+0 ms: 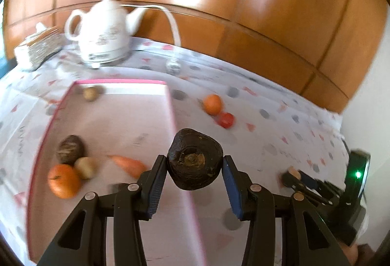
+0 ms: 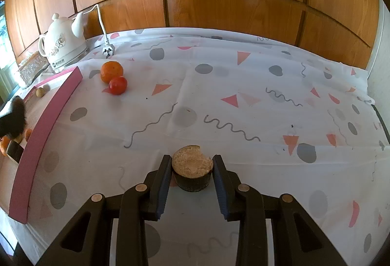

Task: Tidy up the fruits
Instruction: 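Carry the dark fruit to the tray with the left gripper while the right holds the root piece, then release the dark round fruit into the tray with the left gripper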

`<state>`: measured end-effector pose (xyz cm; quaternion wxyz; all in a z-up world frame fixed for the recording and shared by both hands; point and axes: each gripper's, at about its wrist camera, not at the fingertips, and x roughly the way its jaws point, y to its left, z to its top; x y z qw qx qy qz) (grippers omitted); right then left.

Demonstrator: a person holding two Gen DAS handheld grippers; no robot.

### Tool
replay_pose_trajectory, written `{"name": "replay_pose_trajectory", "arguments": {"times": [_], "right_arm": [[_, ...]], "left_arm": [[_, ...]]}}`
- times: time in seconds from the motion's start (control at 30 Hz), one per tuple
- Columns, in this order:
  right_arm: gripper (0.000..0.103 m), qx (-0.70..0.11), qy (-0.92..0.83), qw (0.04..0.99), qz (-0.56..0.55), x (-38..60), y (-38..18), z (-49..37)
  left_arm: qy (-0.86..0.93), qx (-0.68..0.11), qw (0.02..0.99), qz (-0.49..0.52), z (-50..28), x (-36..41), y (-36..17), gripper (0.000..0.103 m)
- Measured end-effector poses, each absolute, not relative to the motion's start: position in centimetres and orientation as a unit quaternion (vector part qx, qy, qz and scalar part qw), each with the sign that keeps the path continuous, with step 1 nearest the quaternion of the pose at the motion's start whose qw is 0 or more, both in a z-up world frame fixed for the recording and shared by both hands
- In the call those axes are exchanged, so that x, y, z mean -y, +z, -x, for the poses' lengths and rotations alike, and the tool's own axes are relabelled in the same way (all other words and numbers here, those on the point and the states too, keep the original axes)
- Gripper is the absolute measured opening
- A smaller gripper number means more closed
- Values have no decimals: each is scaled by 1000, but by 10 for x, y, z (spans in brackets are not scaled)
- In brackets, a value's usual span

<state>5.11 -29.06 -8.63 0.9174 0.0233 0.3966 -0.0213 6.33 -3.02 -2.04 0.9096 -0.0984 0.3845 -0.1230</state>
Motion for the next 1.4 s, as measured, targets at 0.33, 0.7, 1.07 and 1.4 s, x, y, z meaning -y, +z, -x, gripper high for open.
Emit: {"name": "replay_pose_trajectory", "arguments": {"times": [0.33, 0.7, 1.07, 1.4], "right_arm": [[34, -398, -25, 917, -14, 288, -86, -51], [34, -402, -28, 915, -7, 286, -86, -52], [34, -404, -30, 914, -3, 285, -86, -53], [34, -411, 0, 912, -11, 271, -81, -52]], "left_arm": [[-40, -397, 905, 151, -85, -49, -31, 47], [-1, -407, 903, 139, -96, -58, -40, 53], [33, -389, 914, 110, -71, -55, -32, 73], [29, -374, 920, 108, -52, -56, -26, 87]]}}
